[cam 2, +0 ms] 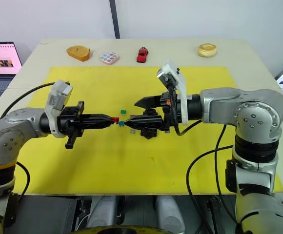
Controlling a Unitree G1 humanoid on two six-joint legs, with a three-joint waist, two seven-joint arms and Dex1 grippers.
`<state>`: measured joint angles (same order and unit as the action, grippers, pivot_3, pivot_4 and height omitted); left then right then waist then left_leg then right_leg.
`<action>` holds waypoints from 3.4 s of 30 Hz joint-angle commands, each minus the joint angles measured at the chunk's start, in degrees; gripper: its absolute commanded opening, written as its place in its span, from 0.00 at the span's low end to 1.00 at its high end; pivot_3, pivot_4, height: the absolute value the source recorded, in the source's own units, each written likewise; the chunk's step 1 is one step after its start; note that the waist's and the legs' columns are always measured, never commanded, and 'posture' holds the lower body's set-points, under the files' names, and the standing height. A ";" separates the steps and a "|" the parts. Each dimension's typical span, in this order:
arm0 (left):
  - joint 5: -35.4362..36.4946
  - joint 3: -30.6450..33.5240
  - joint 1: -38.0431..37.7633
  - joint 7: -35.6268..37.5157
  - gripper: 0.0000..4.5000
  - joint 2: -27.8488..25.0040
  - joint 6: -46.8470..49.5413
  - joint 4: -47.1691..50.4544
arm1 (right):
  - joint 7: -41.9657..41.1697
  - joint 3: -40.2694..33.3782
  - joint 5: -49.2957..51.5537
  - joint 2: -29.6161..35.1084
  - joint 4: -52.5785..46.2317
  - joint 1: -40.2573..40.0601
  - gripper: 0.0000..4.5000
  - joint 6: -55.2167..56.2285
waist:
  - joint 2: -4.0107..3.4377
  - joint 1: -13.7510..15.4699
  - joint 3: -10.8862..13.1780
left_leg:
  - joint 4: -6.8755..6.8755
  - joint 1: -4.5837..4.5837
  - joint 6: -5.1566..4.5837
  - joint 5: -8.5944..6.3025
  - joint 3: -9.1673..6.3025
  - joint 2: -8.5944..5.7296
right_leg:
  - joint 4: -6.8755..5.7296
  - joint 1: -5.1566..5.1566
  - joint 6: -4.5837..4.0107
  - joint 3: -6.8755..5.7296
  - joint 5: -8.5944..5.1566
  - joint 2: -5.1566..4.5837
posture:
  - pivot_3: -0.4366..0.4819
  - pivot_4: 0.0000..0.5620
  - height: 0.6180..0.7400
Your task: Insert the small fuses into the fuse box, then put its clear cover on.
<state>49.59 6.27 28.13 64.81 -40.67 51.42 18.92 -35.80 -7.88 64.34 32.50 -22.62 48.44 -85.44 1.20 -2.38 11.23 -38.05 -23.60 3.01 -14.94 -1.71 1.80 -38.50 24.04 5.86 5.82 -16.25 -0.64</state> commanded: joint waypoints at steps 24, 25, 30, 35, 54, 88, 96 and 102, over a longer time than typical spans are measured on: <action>-0.98 -3.19 3.31 0.10 0.00 -0.41 -4.54 -0.40 | 0.87 6.89 -0.53 0.77 1.16 3.91 0.21 2.98 | -0.01 -0.27 0.01 | 0.10 -0.06 -0.02 -0.01 -0.01 0.02 | 0.09 0.07 0.01 0.00 0.00 0.03 | 0.48 0.27 1.00; -1.12 -3.28 3.23 0.15 0.00 -0.42 -4.62 -0.34 | 0.88 6.88 -0.42 0.79 1.21 3.94 0.21 3.00 | -0.01 -0.26 0.01 | 0.11 -0.06 -0.01 -0.01 -0.01 0.02 | 0.09 0.07 0.01 0.00 0.00 0.02 | 0.48 0.27 1.00; -1.88 -3.95 2.89 0.38 0.00 -0.59 -4.60 0.04 | 0.83 6.37 0.40 0.73 1.56 4.30 0.21 2.67 | -0.01 -0.26 0.01 | 0.10 -0.06 -0.02 -0.01 -0.01 0.02 | 0.09 0.07 0.01 0.00 0.00 0.03 | 0.48 0.27 1.00; -2.08 -4.21 3.07 0.47 0.00 -0.55 -4.70 -0.10 | 1.01 6.38 0.61 0.62 1.63 4.44 0.21 2.44 | -0.01 -0.27 0.01 | 0.11 -0.06 -0.02 -0.01 -0.01 0.02 | 0.09 0.07 0.01 0.00 0.00 0.03 | 0.48 0.27 1.00; -3.06 -4.49 2.37 1.71 0.00 -0.54 -6.80 -1.66 | 0.29 7.79 -0.72 1.67 0.93 4.22 0.21 3.35 | -0.01 -0.28 0.01 | 0.11 -0.12 -0.02 -0.01 -0.01 0.02 | 0.15 0.11 0.01 0.00 0.00 0.02 | 0.48 0.27 1.00; -2.47 -5.86 3.34 -2.73 0.00 0.38 -3.59 -0.09 | 0.31 8.62 -0.90 0.68 0.94 5.02 0.01 3.51 | -0.01 -0.23 0.01 | 0.10 -0.33 -0.02 -0.01 -0.04 0.02 | 0.19 0.28 0.01 -0.01 0.00 0.03 | 0.48 0.27 1.00; -3.92 -7.20 5.73 -6.23 0.14 1.35 -0.35 -1.89 | -4.45 13.28 -8.03 7.22 -0.79 4.96 0.00 8.55 | -0.03 -0.17 0.02 | 0.10 -0.36 -0.02 -0.01 -0.04 0.02 | 0.21 0.29 0.02 -0.02 0.00 0.02 | 0.48 0.27 1.00; -11.39 -13.76 4.02 -3.59 0.74 -0.07 -6.25 -1.61 | -14.74 22.75 -21.58 16.70 -2.37 1.28 0.00 23.53 | -0.03 -0.17 0.02 | 0.10 -0.41 -0.02 -0.01 -0.06 0.02 | 0.30 0.31 0.02 -0.05 0.00 0.02 | 0.48 0.27 1.00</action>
<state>40.76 -6.00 32.06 60.05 -40.09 48.10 16.24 -47.69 13.34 46.51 48.01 -23.48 50.13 -66.72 1.17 -2.55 11.25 -37.95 -24.02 2.99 -14.95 -1.77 1.81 -38.19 24.35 5.89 5.78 -16.25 -0.62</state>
